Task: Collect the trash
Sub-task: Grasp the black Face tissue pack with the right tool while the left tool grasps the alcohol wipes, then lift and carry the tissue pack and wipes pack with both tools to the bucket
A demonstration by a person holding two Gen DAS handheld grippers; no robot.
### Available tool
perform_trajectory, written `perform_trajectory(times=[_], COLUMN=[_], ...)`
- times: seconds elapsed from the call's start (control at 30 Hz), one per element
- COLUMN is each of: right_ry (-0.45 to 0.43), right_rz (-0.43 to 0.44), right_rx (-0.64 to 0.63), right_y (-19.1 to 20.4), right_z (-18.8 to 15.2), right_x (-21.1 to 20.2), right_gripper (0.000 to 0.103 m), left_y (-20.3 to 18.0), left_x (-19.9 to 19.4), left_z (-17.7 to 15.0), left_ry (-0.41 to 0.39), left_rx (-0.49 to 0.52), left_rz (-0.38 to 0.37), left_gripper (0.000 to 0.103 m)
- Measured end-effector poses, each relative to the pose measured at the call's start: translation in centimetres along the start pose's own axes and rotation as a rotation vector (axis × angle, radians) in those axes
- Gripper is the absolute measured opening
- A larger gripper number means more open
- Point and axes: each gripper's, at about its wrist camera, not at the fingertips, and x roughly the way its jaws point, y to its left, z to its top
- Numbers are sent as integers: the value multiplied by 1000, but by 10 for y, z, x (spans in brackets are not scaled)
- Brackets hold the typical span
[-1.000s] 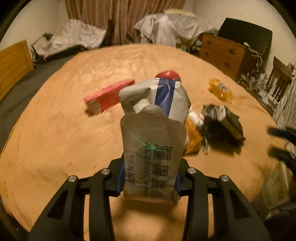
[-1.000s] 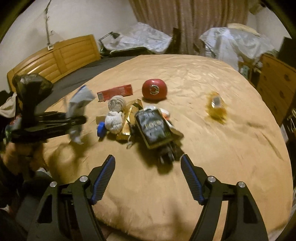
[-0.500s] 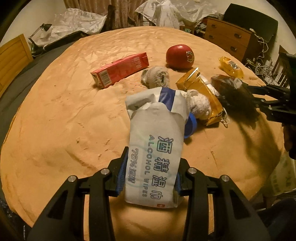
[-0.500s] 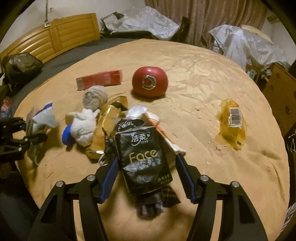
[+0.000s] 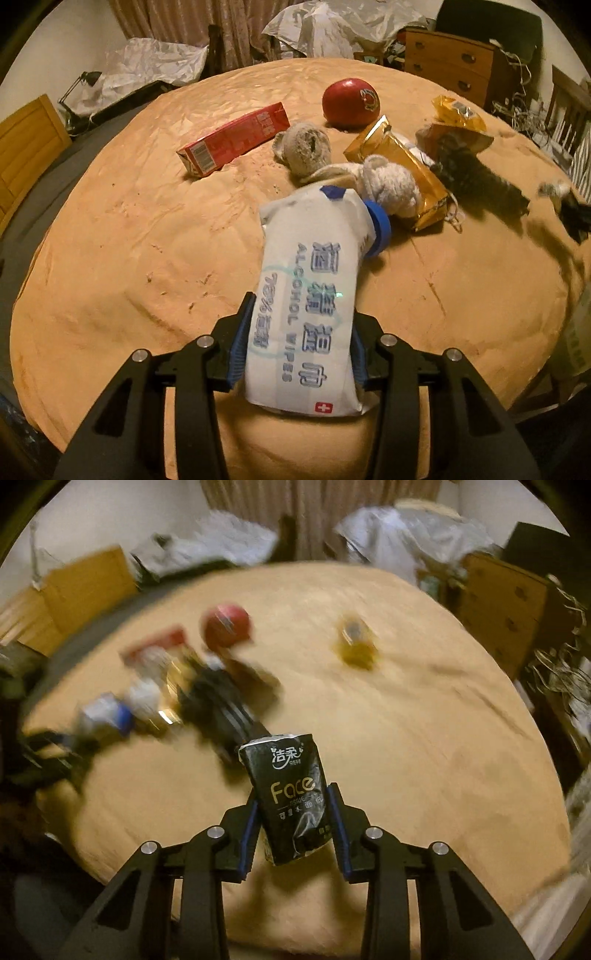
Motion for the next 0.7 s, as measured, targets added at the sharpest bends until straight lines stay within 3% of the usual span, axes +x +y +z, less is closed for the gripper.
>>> perform_trajectory(times=[0.07, 0.2, 0.27, 0.33, 0.47, 0.53, 0.6, 0.67, 0.7], right_ry=[29, -5, 11, 48, 118, 135, 137, 129, 125], right_rz=[13, 55, 70, 83, 108, 89, 89, 64, 61], right_rx=[-16, -77, -121, -162, -170, -177, -165, -161, -154], right_y=[0, 6, 9, 11, 20, 22, 23, 24, 24], right_z=[-9, -6, -1, 2, 5, 2, 0, -1, -1], right_x=[7, -1, 0, 8, 29, 35, 37, 37, 38], right_gripper=[44, 72, 75, 75, 75, 73, 63, 54, 49], left_y=[2, 15, 20, 21, 20, 19, 16, 18, 20], left_x=[0, -9, -15, -17, -15, -7, 3, 15, 19], left_z=[-3, -9, -10, -8, 2, 4, 3, 2, 2], left_ry=[2, -37, -59, -73, -78, -59, -18, 35, 43], left_rx=[7, 5, 13, 21, 20, 5, -10, -52, -75], left_rz=[-6, 1, -1, -19, -93, -72, -47, -62, -65], left_gripper=[49, 65, 74, 75, 88, 88, 78, 50, 49])
